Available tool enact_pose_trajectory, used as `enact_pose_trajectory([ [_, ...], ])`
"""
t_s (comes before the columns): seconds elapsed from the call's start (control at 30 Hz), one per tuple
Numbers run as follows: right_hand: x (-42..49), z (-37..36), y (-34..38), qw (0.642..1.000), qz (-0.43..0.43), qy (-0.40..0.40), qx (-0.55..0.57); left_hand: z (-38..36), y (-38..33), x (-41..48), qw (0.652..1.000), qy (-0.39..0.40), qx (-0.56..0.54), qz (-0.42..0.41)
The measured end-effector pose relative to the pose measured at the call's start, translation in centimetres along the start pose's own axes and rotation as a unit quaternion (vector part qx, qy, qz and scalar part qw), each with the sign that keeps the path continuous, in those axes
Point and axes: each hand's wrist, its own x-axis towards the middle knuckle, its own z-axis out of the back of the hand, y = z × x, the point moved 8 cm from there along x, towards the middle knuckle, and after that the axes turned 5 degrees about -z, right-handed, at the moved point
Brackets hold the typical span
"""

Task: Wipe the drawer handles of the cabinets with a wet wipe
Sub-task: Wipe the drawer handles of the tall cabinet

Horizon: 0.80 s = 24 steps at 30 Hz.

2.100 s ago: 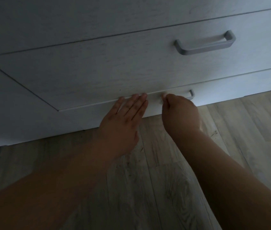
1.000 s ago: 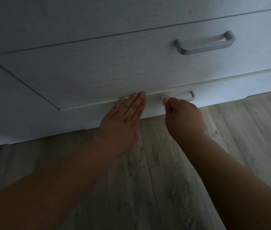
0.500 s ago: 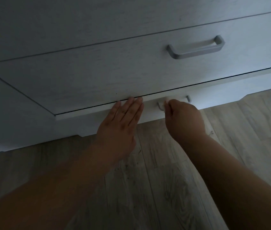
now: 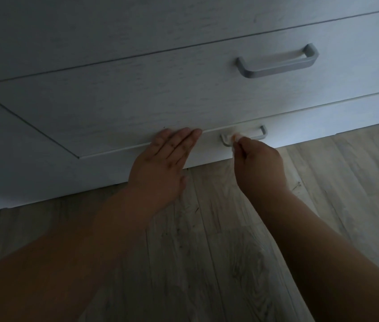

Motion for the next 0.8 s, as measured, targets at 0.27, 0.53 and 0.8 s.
enact_pose_trajectory([
  [0.27, 0.5, -0.4, 1.2, 0.999, 0.026, 0.021, 0.021, -0.1, -0.8, 0.8, 0.997, 0.059, 0.053, 0.02],
  [0.53, 1.3, -0.1, -0.1, 0.999, -0.032, 0.023, -0.002, 0.4, -0.4, 0.4, 0.998, 0.061, 0.001, 0.035],
  [0.8, 1.6, 0.4, -0.1, 0.999, -0.018, 0.039, -0.011, 1.0, -0.6, 0.4, 0.997, 0.051, -0.046, 0.033],
])
